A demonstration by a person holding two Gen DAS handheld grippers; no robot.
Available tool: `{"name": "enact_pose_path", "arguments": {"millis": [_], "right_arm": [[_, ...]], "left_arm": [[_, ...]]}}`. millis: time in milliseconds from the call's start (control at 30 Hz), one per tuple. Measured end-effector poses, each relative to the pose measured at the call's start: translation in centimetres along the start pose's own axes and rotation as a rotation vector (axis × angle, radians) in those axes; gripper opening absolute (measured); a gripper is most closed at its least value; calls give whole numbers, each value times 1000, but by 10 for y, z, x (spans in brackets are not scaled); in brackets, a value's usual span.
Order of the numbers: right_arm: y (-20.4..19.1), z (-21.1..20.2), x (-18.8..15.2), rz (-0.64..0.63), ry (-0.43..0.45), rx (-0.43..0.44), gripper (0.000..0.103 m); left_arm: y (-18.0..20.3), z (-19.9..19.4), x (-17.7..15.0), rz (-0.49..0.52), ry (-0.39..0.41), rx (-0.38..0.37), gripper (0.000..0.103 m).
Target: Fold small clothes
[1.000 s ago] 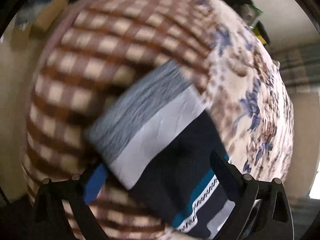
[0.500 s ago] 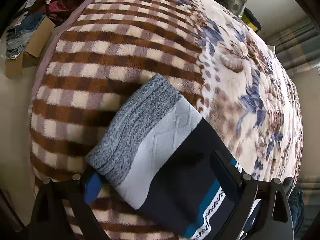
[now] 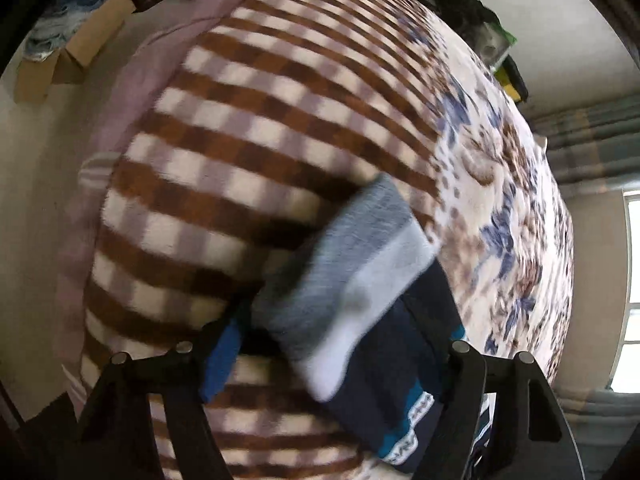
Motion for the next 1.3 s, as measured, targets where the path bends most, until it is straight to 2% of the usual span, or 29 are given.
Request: {"name": "enact_pose_path", "arguments": {"millis": [67, 100, 133, 200, 233, 300, 333, 400, 500, 567, 633, 700, 733, 833, 933, 1033, 1067, 1167, 1300], "right_arm": [[-2, 1, -2, -1, 3, -6, 58], [-2, 1, -2, -5, 7, -19, 58], [-2, 1, -3, -11, 9, -49, 58], [3, -1, -3, -35, 23, -150, 58], [10, -3, -2, -71, 36, -272, 59], [19, -6, 0, -105, 45, -369, 67], [23, -8, 2, -107, 50, -388, 75], [31, -13, 5, -106, 57, -395, 83], [36, -23, 11, -103, 86, -387, 87], [39, -24, 14, -89, 85, -351, 87], [47, -24, 13, -58, 66, -297, 87], [55, -26, 13, -28, 54, -251, 87], [63, -28, 13, -15, 50, -237, 87], [100, -40, 8, 33, 35, -213, 87], [150, -57, 5, 97, 31, -203, 87], [215, -72, 8, 154, 37, -215, 87], [243, -79, 10, 178, 42, -233, 87], [306, -93, 14, 234, 43, -275, 87], [384, -113, 19, 294, 50, -313, 87]], "left_arm": [[-3, 3, 6, -28, 28, 4, 63], [-2, 3, 9, -27, 50, 11, 43], [3, 2, 12, -10, 74, 28, 14], [20, 2, 15, 43, 93, 31, 9], [34, -3, 15, 89, 114, 25, 9], [59, -10, 12, 191, 136, 21, 9], [70, -14, 10, 236, 145, 21, 9], [101, -26, 0, 357, 174, 28, 8], [156, -48, -29, 573, 224, 4, 8], [199, -66, -63, 727, 246, -46, 8], [234, -78, -101, 861, 260, -79, 8], [273, -89, -152, 983, 258, -143, 8], [295, -93, -186, 1057, 244, -175, 8], [337, -100, -268, 1185, 193, -266, 8], [372, -103, -384, 1330, 97, -360, 8], [380, -103, -482, 1447, 0, -423, 8], [378, -102, -525, 1498, -52, -441, 8], [362, -91, -614, 1607, -151, -460, 8], [329, -66, -692, 1679, -276, -435, 8]]}}
Point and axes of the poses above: each gripper's, at about its wrist camera, not at the fingertips, and z roughly the way its jaws point, y to its right, x to its top, the point moved 8 cm from there along z, roughly the way its jaws point, and after that the axes turned 1 degree about x, right-handed, at the moved point
